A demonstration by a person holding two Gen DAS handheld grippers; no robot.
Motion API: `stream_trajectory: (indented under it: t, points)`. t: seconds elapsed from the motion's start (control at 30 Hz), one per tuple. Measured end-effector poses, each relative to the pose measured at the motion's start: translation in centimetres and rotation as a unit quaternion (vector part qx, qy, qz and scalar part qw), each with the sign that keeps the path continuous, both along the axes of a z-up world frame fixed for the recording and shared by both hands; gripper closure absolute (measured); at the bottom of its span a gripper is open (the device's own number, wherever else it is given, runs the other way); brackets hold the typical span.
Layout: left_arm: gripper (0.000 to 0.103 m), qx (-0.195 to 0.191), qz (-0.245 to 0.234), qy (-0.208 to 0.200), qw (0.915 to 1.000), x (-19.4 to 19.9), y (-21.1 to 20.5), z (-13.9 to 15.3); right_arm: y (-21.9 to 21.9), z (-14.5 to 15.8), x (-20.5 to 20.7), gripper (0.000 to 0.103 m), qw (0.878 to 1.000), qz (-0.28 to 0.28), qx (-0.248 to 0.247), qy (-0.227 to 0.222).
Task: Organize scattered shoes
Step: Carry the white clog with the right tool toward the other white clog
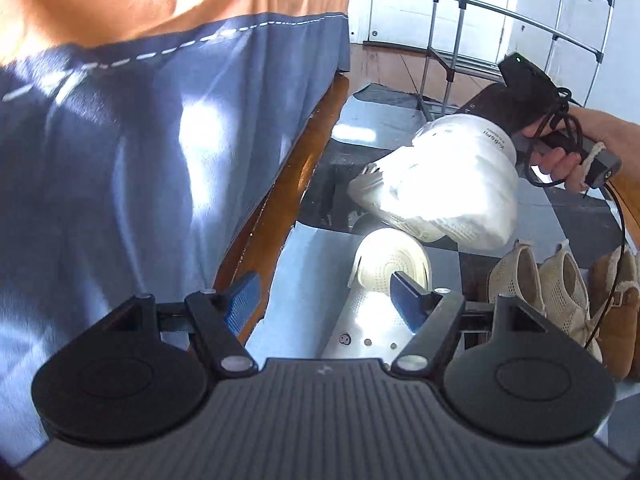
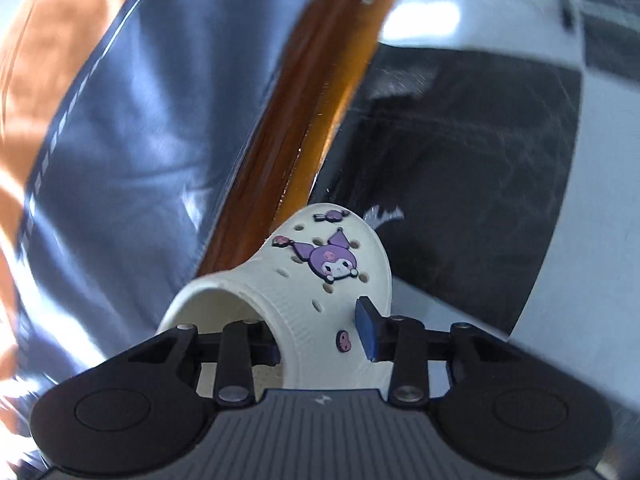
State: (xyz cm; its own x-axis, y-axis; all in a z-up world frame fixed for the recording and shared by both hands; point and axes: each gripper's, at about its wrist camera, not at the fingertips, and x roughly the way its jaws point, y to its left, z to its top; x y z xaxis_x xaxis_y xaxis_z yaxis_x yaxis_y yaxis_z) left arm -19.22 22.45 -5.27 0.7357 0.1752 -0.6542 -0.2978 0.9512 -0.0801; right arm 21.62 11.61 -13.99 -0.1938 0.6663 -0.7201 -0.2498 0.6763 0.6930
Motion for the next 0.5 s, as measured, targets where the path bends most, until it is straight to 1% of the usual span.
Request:
stream_trajectory:
  t: [0.07,0.1,0.13,0.17,0.23,0.37,0.5]
  points:
    - [0.032,-0.009,0.002,-0.001,1.0,0.1,0.1,-0.3,-1.2,-0.4,-0.1,0.066,0.998,-0.026,0.021,0.045]
    - [0.032,-0.007,0.002,0.003,1.0,0.1,0.2,-0.5,-1.8,-0.5,-0.1,0.066,0.996,-0.038,0.033,0.068]
    - [0.032,-0.004,0.002,0.008,1.0,0.1,0.2,-0.7,-2.0,-0.3,-0.4,0.066,0.996,-0.044,0.036,0.072]
    - [0.032,-0.003,0.003,0.016,0.9999,0.2,0.2,-0.9,-1.7,0.2,-0.8,0.066,0.996,-0.046,0.037,0.066]
    - [0.032,-0.012,0.001,0.017,0.9998,0.2,0.2,-1.2,-1.1,0.8,-1.3,0.066,0.996,-0.045,0.043,0.059]
    - [0.032,-0.046,0.001,-0.005,0.9989,0.3,-0.1,-1.2,-0.5,1.3,-2.0,0.066,0.995,-0.063,0.045,0.07]
    - [0.032,-0.041,0.014,-0.036,0.9984,0.4,-0.3,-0.3,-0.7,2.3,-3.2,0.066,0.995,-0.063,0.035,0.072]
